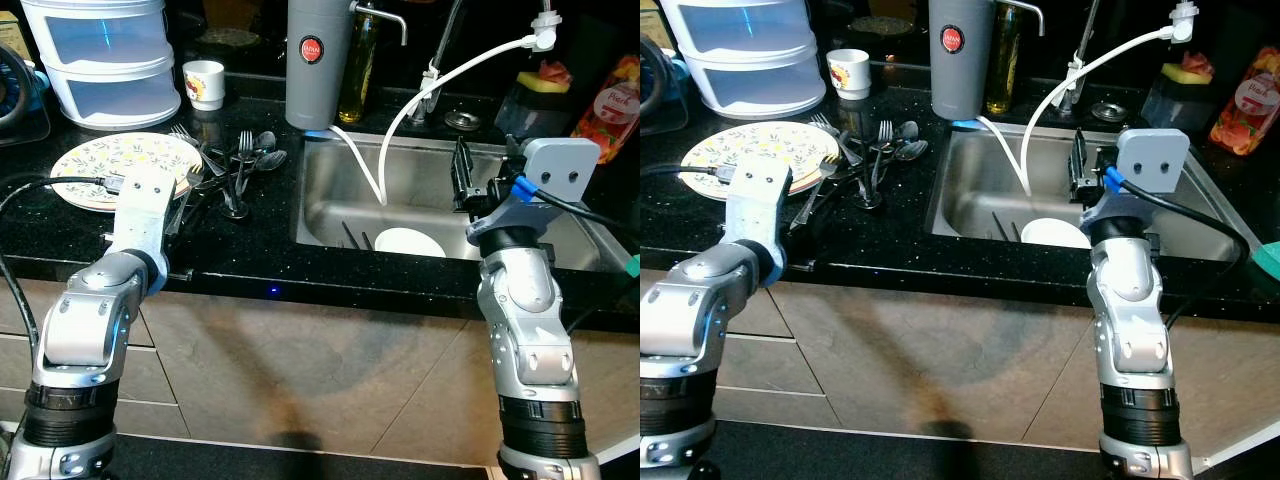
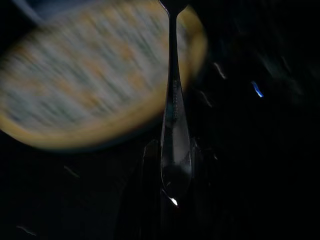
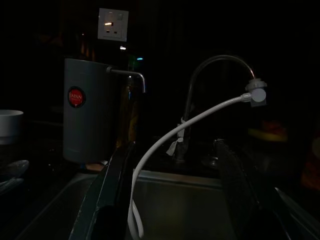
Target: Kitchen organization
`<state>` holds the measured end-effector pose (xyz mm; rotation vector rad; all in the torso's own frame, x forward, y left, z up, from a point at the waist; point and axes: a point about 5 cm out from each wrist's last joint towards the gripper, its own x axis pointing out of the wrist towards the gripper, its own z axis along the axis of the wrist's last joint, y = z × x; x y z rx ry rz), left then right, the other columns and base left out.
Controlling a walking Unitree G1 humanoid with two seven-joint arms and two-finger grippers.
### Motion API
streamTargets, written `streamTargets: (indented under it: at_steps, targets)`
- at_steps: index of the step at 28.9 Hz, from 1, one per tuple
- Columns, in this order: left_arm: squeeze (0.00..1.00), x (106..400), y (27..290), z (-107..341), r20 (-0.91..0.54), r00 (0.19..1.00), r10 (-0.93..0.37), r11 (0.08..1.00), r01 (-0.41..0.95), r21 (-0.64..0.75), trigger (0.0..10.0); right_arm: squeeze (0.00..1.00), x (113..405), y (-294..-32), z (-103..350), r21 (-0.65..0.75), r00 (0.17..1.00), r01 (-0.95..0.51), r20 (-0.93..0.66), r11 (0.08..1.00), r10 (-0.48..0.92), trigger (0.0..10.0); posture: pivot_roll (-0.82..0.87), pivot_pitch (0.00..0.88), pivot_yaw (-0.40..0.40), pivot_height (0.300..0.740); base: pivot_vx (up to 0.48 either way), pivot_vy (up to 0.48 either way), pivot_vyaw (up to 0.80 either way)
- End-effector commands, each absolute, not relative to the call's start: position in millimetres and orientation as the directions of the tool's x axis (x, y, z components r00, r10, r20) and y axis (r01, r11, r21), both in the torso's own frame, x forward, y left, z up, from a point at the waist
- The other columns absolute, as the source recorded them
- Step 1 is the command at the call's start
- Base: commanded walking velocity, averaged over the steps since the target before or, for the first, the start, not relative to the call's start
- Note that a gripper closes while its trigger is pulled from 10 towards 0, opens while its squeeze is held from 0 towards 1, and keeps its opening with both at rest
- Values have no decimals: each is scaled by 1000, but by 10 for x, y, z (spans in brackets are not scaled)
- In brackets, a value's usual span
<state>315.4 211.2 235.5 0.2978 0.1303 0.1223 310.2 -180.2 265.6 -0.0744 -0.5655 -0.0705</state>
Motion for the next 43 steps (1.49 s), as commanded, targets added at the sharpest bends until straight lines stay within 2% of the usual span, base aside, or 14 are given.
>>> streamTargets:
  at_steps: [1,8,12,13,17,25,26,27,28,32,33,37,39,43]
  targets:
    - [0,3139,2073,2749,131,983,129,923,-167,346,10000,0,3113,-1835,2656,-42,839,98,540,994,-60,10000,81,34,-68,740,0,0,0]
    - [0,3156,1894,3035,263,965,-12,929,-86,359,10000,0,3105,-1842,2666,-41,837,103,544,994,-64,10000,73,29,-65,740,0,0,0]
    - [0,3352,1512,3059,164,952,-259,947,216,238,10000,0,3113,-1842,2675,-40,835,105,546,994,-66,10000,69,20,-72,740,0,0,0]
    - [0,3520,1215,3007,128,924,-360,906,314,285,10000,0,3122,-1837,2693,-39,832,103,551,994,-64,10000,60,16,-76,740,0,0,0]
    - [0,3804,928,2867,69,928,-367,860,310,406,10000,0,3136,-1821,2724,-42,827,98,559,994,-58,10000,56,13,-77,740,0,0,0]
    - [0,4033,508,2428,-149,881,-448,844,472,254,10000,0,3128,-1785,2848,-49,797,111,602,993,-59,10000,-26,0,-27,740,0,0,0]
    - [761,4047,505,2414,-153,886,-437,851,462,248,10000,0,3116,-1793,2869,-50,790,121,610,991,-66,10000,-34,0,-24,740,0,0,0]
    - [761,4047,505,2414,-153,886,-437,851,462,248,10000,0,3116,-1793,2869,-50,790,121,610,991,-66,10000,-34,0,-24,740,0,0,0]
    - [1000,4047,498,2488,-104,884,-455,855,466,226,10000,0,3104,-1802,2881,-53,785,130,615,990,-70,10000,-34,0,-24,740,0,0,0]
    - [1000,4013,521,2725,35,855,-517,843,502,192,10000,0,3090,-1815,2882,-61,785,132,616,989,-67,10000,-36,0,-23,740,0,0,0]
    - [0,3980,593,2829,95,835,-542,835,522,173,10000,0,3091,-1800,2882,-80,789,97,614,992,-28,10000,-23,0,-30,740,0,0,0]
    - [0,3969,674,2884,129,822,-555,829,534,166,10000,0,3099,-1775,2879,-90,797,38,603,995,24,10000,-19,0,-32,740,0,0,0]
    - [0,3913,988,2957,180,831,-527,848,501,171,10000,0,3111,-1637,2861,-170,805,-208,530,963,267,10000,21,0,-58,740,0,0,0]
    - [0,3870,1272,2956,184,869,-459,882,422,209,10000,0,3123,-1476,2746,-206,797,-423,378,882,471,10000,42,0,-72,740,0,0,0]
